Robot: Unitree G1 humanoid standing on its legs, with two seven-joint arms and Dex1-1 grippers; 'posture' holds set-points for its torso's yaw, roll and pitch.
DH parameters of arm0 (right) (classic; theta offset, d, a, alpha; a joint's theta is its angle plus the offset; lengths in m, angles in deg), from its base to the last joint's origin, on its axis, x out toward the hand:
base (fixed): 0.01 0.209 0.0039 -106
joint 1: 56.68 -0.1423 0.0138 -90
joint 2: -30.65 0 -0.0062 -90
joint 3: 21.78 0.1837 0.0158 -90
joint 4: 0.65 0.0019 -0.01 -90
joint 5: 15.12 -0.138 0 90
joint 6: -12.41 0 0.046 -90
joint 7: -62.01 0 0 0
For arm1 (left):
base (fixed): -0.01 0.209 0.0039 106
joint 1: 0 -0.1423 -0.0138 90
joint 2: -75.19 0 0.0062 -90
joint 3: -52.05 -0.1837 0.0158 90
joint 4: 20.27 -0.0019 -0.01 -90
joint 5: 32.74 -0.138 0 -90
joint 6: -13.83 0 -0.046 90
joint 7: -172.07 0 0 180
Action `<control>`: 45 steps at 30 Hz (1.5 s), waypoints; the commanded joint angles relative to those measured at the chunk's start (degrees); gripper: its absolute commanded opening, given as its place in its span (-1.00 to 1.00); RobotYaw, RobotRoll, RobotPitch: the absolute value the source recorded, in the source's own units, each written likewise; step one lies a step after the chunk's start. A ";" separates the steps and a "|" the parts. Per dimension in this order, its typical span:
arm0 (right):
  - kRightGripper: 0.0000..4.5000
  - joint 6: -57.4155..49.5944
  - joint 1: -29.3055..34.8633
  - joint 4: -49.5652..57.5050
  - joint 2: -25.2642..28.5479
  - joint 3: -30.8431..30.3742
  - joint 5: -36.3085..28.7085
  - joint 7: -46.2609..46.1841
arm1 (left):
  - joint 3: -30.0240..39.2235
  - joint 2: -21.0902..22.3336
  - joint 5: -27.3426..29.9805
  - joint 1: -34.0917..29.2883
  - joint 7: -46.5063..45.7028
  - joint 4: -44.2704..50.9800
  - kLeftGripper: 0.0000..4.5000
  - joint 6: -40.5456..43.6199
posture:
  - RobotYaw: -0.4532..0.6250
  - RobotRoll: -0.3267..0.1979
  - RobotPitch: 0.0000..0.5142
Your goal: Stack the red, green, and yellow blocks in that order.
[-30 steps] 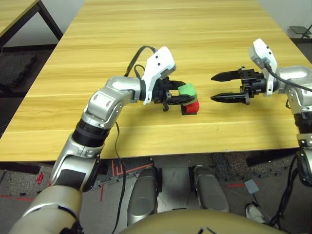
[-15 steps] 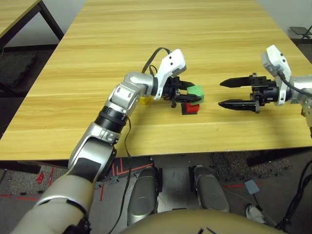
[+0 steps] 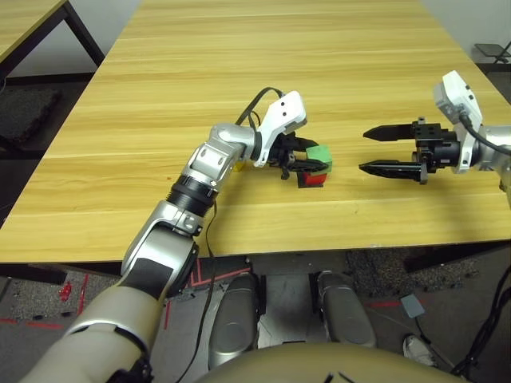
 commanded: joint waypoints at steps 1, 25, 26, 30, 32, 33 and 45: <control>1.00 -0.16 -0.04 0.56 0.70 0.10 -0.60 -0.39 | 0.25 0.04 -0.91 -0.58 0.42 -0.83 -0.09 -0.40 | 0.08 -0.21 -0.61; 1.00 -0.84 -2.96 -0.47 -1.17 -0.30 -1.46 -1.55 | 23.06 7.90 3.74 -12.85 -30.31 40.19 0.99 31.77 | 0.22 -0.15 -0.62; 1.00 -0.86 -3.05 -0.48 -1.32 -0.39 -1.44 -1.59 | 23.16 7.93 2.77 -14.54 -32.48 40.05 0.99 31.95 | 0.22 -0.15 -0.62; 1.00 -1.10 -3.71 -0.62 -1.70 -0.51 -1.41 -1.69 | 19.49 9.46 -1.42 -19.26 -35.25 37.42 0.99 27.09 | 0.22 -0.18 -0.62; 1.00 -1.11 -4.01 -0.82 -1.70 -0.55 -1.26 -1.64 | 18.90 8.55 -1.96 -20.80 -36.68 36.31 0.99 26.95 | 0.21 -0.19 -0.63; 1.00 -1.06 -4.13 -0.91 -1.69 -0.60 -1.17 -1.58 | 18.46 8.12 -2.10 -21.49 -37.09 35.80 0.99 26.99 | 0.21 -0.19 -0.63; 1.00 -1.68 -4.58 -0.61 -1.84 -0.59 -1.11 -2.16 | 15.46 7.66 -2.78 -24.94 -36.79 32.41 0.99 25.13 | 0.20 -0.22 -0.64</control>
